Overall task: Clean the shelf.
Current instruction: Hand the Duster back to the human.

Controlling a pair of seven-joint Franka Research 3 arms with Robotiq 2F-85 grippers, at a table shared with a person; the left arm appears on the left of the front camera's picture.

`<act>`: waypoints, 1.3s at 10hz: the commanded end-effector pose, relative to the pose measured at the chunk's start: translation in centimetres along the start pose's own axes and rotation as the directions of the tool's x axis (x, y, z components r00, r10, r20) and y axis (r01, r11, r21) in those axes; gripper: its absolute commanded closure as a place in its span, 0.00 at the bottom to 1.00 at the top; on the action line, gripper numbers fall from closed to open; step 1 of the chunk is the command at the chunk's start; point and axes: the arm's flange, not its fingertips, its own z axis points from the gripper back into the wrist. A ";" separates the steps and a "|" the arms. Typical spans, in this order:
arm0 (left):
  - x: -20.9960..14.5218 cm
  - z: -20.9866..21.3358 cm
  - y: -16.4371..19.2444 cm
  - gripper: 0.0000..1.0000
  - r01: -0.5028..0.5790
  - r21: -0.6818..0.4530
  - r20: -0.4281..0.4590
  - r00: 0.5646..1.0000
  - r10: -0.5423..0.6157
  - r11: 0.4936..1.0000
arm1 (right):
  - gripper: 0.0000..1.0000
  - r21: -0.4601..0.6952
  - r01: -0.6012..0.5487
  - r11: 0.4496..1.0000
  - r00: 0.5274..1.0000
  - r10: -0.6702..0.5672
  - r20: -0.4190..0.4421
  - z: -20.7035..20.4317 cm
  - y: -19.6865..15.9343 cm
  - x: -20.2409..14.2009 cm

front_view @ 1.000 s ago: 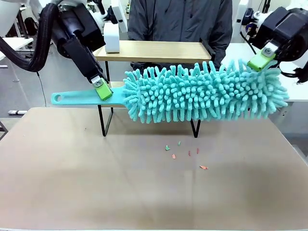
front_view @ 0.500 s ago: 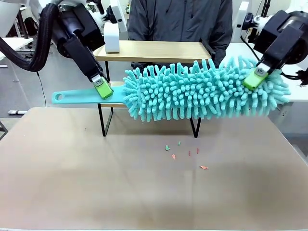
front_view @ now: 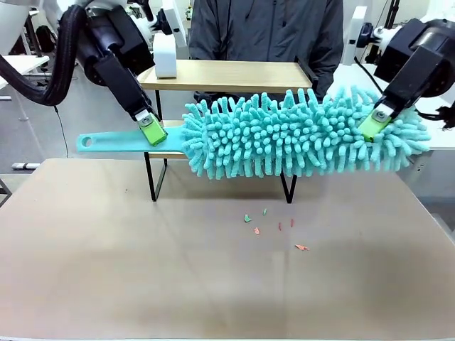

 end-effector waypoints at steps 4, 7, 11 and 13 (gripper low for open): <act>0.6 2.2 -0.5 0.00 -0.006 0.057 0.182 0.983 -0.004 0.998 | 1.00 0.009 -0.025 1.000 1.000 0.026 -0.010 0.8 -0.2 -0.8; -3.3 9.6 -2.0 0.05 -0.102 0.254 0.521 0.852 -0.047 0.962 | 1.00 0.013 -0.015 1.000 1.000 0.015 0.011 1.5 -0.3 -1.2; -16.4 17.6 -5.9 0.00 -0.510 0.307 0.943 0.048 -0.330 0.803 | 1.00 0.055 -0.122 0.991 0.949 0.101 0.300 7.2 1.5 -3.4; -21.2 18.7 -4.5 0.00 -0.668 0.234 0.890 -0.147 -0.433 0.707 | 1.00 -0.034 -0.173 0.984 0.775 0.158 0.612 11.9 3.8 -7.6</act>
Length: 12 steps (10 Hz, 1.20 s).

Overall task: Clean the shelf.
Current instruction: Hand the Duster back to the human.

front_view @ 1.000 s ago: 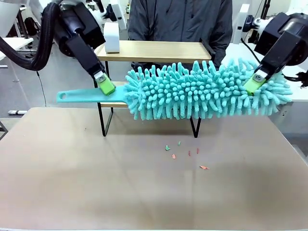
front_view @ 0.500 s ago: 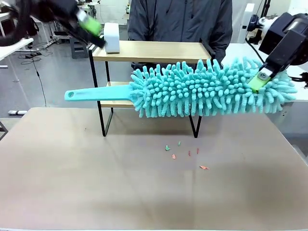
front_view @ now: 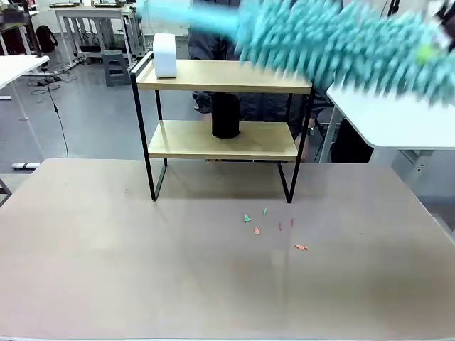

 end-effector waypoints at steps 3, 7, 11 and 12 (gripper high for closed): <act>-2.4 -2.8 5.0 0.00 -0.159 0.189 0.240 0.964 0.111 0.969 | 1.00 -0.242 0.192 0.951 0.825 -0.023 0.565 7.7 2.4 -6.5; -1.4 1.8 3.7 0.00 -0.114 0.171 0.288 0.956 0.061 0.979 | 1.00 -0.240 0.682 0.691 0.555 -0.275 0.785 10.2 -5.7 -11.4; -1.4 1.8 3.7 0.00 -0.114 0.171 0.288 0.956 0.061 0.979 | 1.00 -0.101 0.802 0.589 0.382 -0.375 0.845 11.0 -15.5 -13.1; -1.4 1.8 3.7 0.00 -0.114 0.171 0.288 0.956 0.061 0.979 | 1.00 -0.205 0.807 0.554 0.444 -0.339 0.830 10.8 -14.1 -14.4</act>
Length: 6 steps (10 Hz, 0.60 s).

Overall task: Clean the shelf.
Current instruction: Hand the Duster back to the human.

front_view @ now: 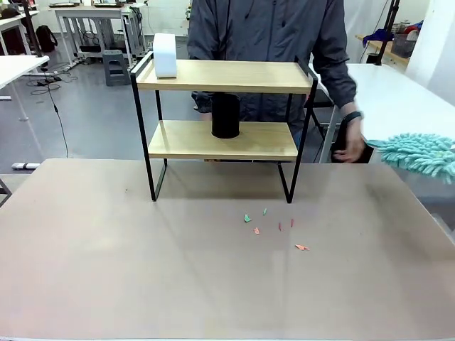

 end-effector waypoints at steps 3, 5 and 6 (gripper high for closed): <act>0.1 0.2 0.0 0.00 0.001 -0.006 -0.008 1.000 -0.001 1.000 | 1.00 -0.001 -0.050 0.999 0.999 0.050 0.015 1.9 1.4 -0.9; 0.1 0.2 0.0 0.00 0.001 -0.006 -0.008 1.000 -0.001 1.000 | 1.00 -0.001 -0.050 0.999 0.999 0.050 0.015 1.9 1.4 -0.9; 0.1 0.2 0.0 0.00 0.001 -0.006 -0.008 1.000 -0.001 1.000 | 1.00 -0.001 -0.050 0.999 0.999 0.050 0.015 1.9 1.4 -0.9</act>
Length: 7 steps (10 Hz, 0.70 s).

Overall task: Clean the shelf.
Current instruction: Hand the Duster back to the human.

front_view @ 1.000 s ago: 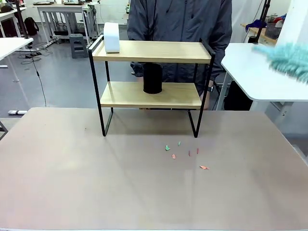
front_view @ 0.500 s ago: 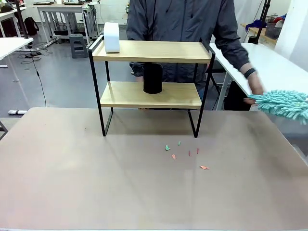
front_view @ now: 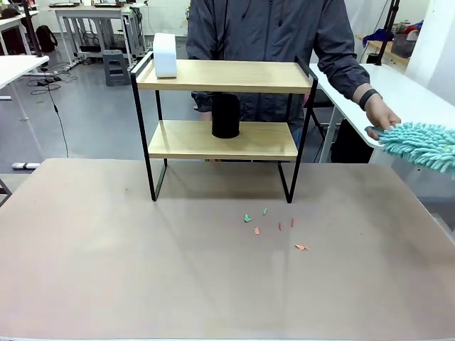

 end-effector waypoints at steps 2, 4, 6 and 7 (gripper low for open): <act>0.1 0.2 0.0 0.00 0.001 -0.006 -0.008 1.000 -0.001 1.000 | 1.00 -0.006 0.015 1.000 1.000 -0.015 0.001 0.1 0.1 -0.1; 0.1 0.2 0.0 0.00 0.001 -0.006 -0.008 1.000 -0.001 1.000 | 0.76 0.001 0.000 1.000 1.000 0.000 -0.002 -0.1 0.0 0.0; 0.1 0.2 0.0 0.00 0.001 -0.006 -0.008 1.000 -0.001 1.000 | 0.17 0.008 -0.022 1.000 0.999 0.022 -0.026 -0.1 0.4 -0.3; 0.1 0.2 0.0 0.00 0.001 -0.006 -0.008 1.000 -0.001 1.000 | 0.00 0.042 -0.033 0.999 0.999 0.034 -0.033 0.0 0.8 -0.4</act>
